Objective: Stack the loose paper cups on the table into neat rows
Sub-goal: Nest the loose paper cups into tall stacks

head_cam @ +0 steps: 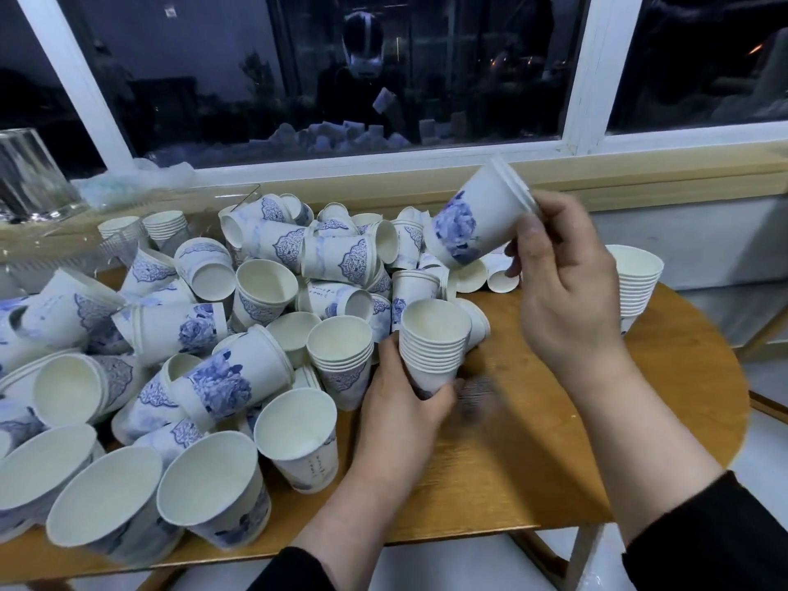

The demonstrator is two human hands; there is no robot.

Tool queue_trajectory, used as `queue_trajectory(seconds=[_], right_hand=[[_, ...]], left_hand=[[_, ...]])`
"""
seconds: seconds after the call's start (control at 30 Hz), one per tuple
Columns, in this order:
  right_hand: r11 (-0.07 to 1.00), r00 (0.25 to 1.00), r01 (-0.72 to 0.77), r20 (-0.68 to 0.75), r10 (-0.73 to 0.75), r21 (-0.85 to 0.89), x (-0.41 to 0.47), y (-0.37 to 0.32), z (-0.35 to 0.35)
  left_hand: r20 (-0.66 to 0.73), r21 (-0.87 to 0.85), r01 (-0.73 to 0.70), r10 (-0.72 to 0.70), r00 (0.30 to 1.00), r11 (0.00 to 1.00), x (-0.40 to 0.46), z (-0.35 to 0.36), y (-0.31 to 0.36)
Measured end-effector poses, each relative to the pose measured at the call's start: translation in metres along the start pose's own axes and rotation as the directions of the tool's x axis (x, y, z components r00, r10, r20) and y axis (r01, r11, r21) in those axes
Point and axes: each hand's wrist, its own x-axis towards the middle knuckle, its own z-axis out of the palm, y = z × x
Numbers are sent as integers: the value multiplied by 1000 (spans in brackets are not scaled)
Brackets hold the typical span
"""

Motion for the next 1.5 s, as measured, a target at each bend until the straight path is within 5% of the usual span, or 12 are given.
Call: queue_trajectory(seconds=[0.23, 0.43, 0.53, 0.6, 0.7, 0.87, 1.07, 1.17, 1.3, 1.5], right_hand=[[975, 895, 107, 446, -8, -197, 2, -17, -1], [973, 854, 83, 518, 41, -213, 4, -17, -5], [976, 776, 65, 626, 82, -210, -2, -11, 2], [984, 835, 20, 544, 81, -177, -5, -3, 6], [958, 957, -156, 203, 207, -241, -9, 26, 8], [734, 698, -497, 290, 655, -463, -34, 67, 16], [717, 682, -683, 233, 694, -136, -43, 78, 22], [788, 781, -607, 105, 615, -100, -33, 71, 14], [954, 954, -297, -56, 295, -36, -4, 29, -11], [992, 960, -92, 255, 112, -89, 0, -17, -19]], left_hand=[[-43, -7, 19, -19, 999, 1000, -1, 1, -4], [-53, -31, 27, -29, 998, 999, -1, 2, -3], [-57, -55, 45, -48, 997, 997, 1, 3, -5], [-62, -68, 50, -54, 997, 996, 1, 3, -5], [-60, -41, 33, -35, 998, 999, 1, 2, -5], [-58, -16, 7, -8, 998, 1000, 0, 1, -4], [-40, -17, 3, -4, 999, 1000, 1, 0, -3], [-37, -11, 4, -4, 999, 1000, 0, 0, -5], [-27, -31, 23, -24, 999, 999, -1, -1, -4], [-32, -49, 16, -17, 999, 999, -2, -1, -2]])
